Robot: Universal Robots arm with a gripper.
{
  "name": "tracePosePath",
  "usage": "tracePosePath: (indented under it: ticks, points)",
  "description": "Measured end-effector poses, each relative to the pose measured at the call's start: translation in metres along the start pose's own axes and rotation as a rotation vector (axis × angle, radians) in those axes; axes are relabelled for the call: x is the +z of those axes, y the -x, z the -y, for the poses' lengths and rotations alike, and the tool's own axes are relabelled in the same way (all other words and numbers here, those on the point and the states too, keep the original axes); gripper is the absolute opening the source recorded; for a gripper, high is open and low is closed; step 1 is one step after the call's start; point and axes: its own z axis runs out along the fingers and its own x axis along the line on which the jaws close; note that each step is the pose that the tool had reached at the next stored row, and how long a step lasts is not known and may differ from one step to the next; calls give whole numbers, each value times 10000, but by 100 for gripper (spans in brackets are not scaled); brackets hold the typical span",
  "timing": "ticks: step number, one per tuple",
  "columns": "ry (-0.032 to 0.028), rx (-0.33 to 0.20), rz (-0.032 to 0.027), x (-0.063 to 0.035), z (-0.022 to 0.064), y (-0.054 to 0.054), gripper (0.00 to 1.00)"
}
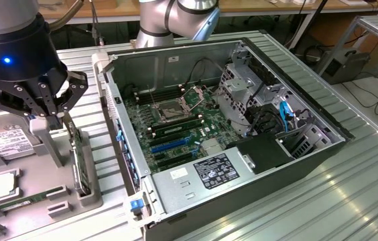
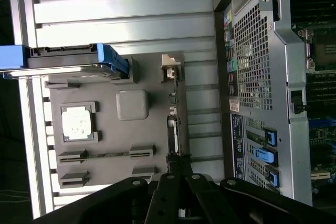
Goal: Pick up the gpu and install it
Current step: 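Pick up the gpu and move the gpu toward the slot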
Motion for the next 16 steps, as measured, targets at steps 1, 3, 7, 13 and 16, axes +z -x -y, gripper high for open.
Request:
tracePosePath:
  ticks: [1,3,7,13,16]
  points:
    - [0,0,0,0,0,0,11]
    - [0,0,0,0,0,0,17]
    - [-2,-1,13,43,2,-1,30]
    - [0,-2,40,171,6,-5,42]
    - [1,-2,62,232,10,-7,42]
